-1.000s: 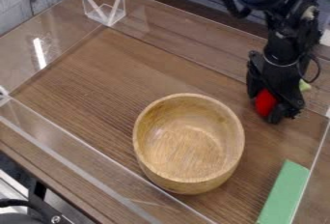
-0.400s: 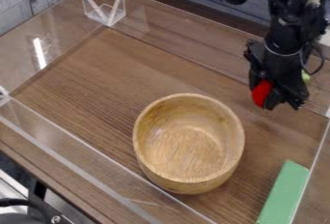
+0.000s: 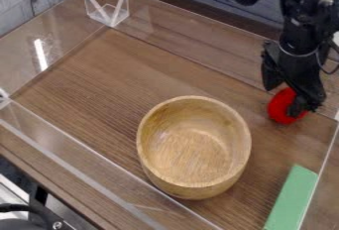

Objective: Move the red object to the left side of the table

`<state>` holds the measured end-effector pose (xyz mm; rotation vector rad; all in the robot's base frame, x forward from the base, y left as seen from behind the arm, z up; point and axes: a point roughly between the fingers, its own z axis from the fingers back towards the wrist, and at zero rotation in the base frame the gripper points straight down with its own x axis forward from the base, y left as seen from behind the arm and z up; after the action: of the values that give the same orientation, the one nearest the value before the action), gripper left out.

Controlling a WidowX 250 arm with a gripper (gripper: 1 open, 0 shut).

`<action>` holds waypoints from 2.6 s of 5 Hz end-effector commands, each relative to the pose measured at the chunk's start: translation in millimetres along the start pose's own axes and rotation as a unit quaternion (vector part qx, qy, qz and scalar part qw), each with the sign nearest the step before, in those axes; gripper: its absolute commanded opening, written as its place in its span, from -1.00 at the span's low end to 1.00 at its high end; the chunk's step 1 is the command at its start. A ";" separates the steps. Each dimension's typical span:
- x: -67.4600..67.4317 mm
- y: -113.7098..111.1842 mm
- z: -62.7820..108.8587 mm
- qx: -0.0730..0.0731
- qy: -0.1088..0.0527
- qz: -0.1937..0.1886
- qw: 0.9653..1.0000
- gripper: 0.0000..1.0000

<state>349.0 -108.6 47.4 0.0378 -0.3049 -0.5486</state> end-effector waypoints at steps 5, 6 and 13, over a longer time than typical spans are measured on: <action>20.8 3.9 12.1 0.004 -0.028 0.010 1.000 -1.00; 24.9 13.2 37.2 0.021 -0.044 0.017 0.999 -1.00; -60.5 134.3 121.1 0.104 -0.030 0.149 0.983 -1.00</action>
<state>332.0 42.1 141.8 0.1629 -0.3554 -0.2204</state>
